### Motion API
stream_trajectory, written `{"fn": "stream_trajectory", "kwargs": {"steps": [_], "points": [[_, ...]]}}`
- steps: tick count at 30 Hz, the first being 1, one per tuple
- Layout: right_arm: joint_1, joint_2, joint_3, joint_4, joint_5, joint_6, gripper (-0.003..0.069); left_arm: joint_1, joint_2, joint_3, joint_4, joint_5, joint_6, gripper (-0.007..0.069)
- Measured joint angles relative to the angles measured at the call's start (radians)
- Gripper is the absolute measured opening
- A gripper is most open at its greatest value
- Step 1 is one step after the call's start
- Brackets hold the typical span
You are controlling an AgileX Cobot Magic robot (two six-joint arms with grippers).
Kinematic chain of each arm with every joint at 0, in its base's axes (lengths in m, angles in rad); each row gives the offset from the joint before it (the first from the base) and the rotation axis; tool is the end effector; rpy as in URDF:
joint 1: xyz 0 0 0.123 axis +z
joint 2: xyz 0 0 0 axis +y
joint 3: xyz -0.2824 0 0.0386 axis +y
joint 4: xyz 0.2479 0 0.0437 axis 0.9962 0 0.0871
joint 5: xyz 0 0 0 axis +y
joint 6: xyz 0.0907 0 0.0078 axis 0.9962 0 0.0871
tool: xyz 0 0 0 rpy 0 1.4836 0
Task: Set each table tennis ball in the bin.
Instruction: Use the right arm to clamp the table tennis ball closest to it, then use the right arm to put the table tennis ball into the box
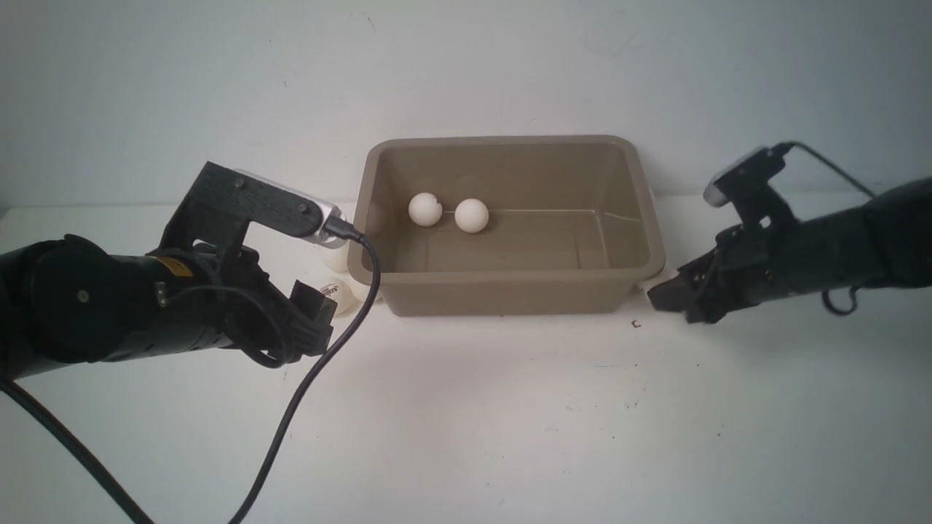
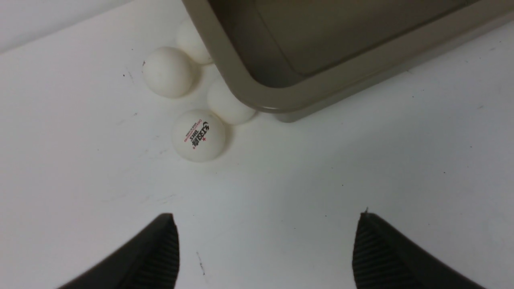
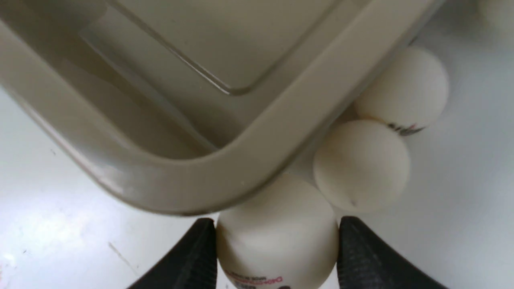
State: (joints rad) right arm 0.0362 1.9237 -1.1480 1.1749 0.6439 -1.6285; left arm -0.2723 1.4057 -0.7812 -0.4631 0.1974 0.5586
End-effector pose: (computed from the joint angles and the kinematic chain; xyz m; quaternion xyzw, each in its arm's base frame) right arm 0.3821 0.0644 0.1698 -0.3416 0.8525 0.1972 0.3430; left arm 0.2740 -0.0849 0.2389 0.1876 0.8895 -0.0748 0.4100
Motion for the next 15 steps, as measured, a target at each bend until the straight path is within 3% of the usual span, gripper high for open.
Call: {"fn": "stream_trajectory", "kwargs": {"steps": [7,15], "points": [[-0.048,-0.152,0.0,-0.091,0.057,0.066,0.0349,0.0,0.0,0.0,0.0,-0.001,0.0,0.052],[0.016,-0.197,-0.024,0.059,0.118,-0.051,0.0349,0.0,0.0,0.0,0.0,-0.004,0.0,0.052]]}}
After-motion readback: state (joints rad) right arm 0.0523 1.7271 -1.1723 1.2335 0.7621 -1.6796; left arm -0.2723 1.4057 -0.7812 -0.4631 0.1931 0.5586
